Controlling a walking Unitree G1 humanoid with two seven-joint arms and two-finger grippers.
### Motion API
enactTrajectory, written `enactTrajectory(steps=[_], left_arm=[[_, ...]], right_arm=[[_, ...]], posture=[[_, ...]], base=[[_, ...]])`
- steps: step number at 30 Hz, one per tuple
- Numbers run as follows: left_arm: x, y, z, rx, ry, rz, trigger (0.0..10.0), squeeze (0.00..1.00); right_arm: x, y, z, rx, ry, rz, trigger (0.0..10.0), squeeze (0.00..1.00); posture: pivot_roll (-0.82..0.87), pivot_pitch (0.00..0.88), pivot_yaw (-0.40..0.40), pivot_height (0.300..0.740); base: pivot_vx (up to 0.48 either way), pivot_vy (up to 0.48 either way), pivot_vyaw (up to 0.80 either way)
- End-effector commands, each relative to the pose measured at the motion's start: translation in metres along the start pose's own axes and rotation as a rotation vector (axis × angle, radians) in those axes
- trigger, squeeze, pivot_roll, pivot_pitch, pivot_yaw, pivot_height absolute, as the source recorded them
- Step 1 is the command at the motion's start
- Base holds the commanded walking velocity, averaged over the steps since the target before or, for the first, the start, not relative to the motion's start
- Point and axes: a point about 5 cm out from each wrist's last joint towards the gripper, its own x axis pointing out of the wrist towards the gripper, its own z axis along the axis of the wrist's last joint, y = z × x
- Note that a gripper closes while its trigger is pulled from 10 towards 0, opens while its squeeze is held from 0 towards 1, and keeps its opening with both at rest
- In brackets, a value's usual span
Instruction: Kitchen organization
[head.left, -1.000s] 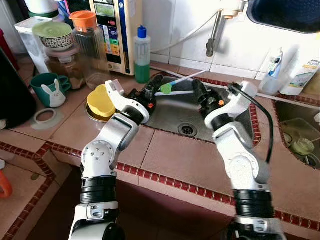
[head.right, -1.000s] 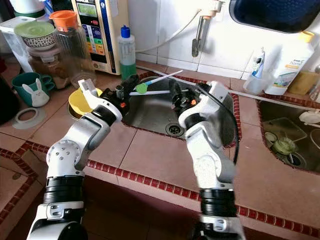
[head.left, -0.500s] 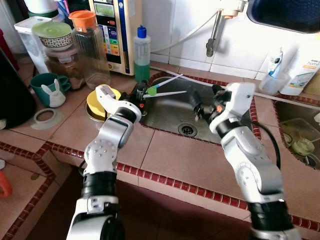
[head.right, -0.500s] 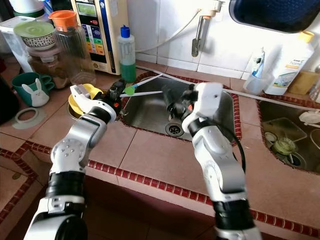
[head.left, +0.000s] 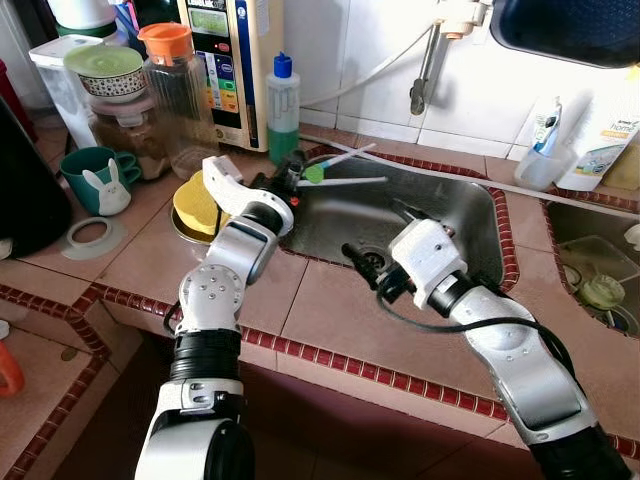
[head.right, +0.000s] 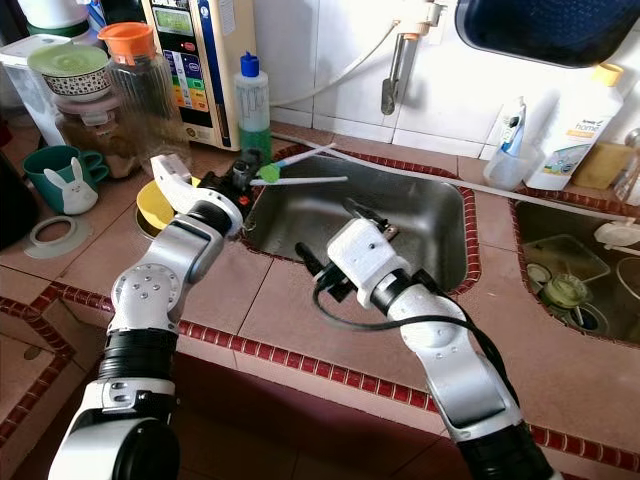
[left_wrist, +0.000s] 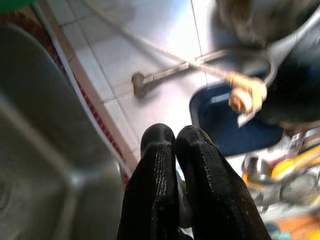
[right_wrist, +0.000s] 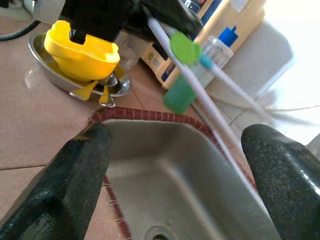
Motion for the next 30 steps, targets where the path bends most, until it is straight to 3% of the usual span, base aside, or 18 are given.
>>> enactTrajectory(steps=[1, 8, 13, 14, 20, 21, 22, 23, 30], left_arm=[[0.002, -0.009, -0.031, -0.059, 0.063, -0.019, 2.6, 0.0], [0.001, -0.011, -0.038, -0.051, 0.089, -0.022, 3.1, 0.0], [0.0, -0.013, -0.043, -0.044, 0.111, -0.024, 3.2, 0.0], [0.0, -0.013, -0.043, -0.046, 0.114, -0.027, 3.2, 0.0], [-0.001, -0.014, -0.046, -0.045, 0.124, -0.028, 3.3, 0.0], [-0.001, -0.015, -0.047, -0.045, 0.126, -0.028, 3.3, 0.0], [-0.002, -0.015, -0.048, -0.044, 0.127, -0.027, 3.3, 0.0], [-0.002, -0.015, -0.048, -0.043, 0.129, -0.028, 3.4, 0.0], [-0.005, -0.012, -0.048, -0.041, 0.132, -0.016, 3.9, 0.0]], right_arm=[[0.005, -0.006, 0.004, -0.088, -0.013, -0.034, 10.0, 0.64], [0.012, -0.008, 0.001, -0.17, -0.01, -0.078, 10.0, 0.62], [0.024, -0.001, 0.001, -0.177, -0.009, -0.101, 10.0, 0.6], [0.027, 0.002, 0.0, -0.182, -0.003, -0.103, 10.0, 0.4], [0.042, 0.005, -0.005, -0.187, 0.02, -0.154, 10.0, 0.34], [0.046, 0.005, -0.007, -0.197, 0.027, -0.168, 4.1, 0.32], [0.047, 0.005, -0.008, -0.204, 0.029, -0.174, 4.1, 0.32], [0.048, 0.004, -0.008, -0.209, 0.031, -0.182, 0.0, 0.31], [0.049, -0.005, -0.014, -0.254, 0.051, -0.23, 0.0, 0.29]], posture=[[0.06, 0.01, 0.006, 0.74], [0.06, 0.009, 0.006, 0.74], [0.07, 0.01, 0.01, 0.74], [0.07, 0.011, 0.011, 0.74], [0.07, 0.012, 0.006, 0.74], [0.07, 0.013, 0.004, 0.74], [0.07, 0.013, 0.004, 0.74], [0.07, 0.014, 0.003, 0.74], [0.07, 0.015, 0.002, 0.74]], base=[[0.0, 0.0, 0.0], [0.0, 0.0, 0.0], [0.0, 0.0, 0.0], [0.0, 0.0, 0.0], [0.0, 0.0, 0.0], [0.0, 0.0, 0.0], [0.0, 0.0, 0.0], [0.0, 0.0, 0.0], [0.0, 0.0, 0.0]])
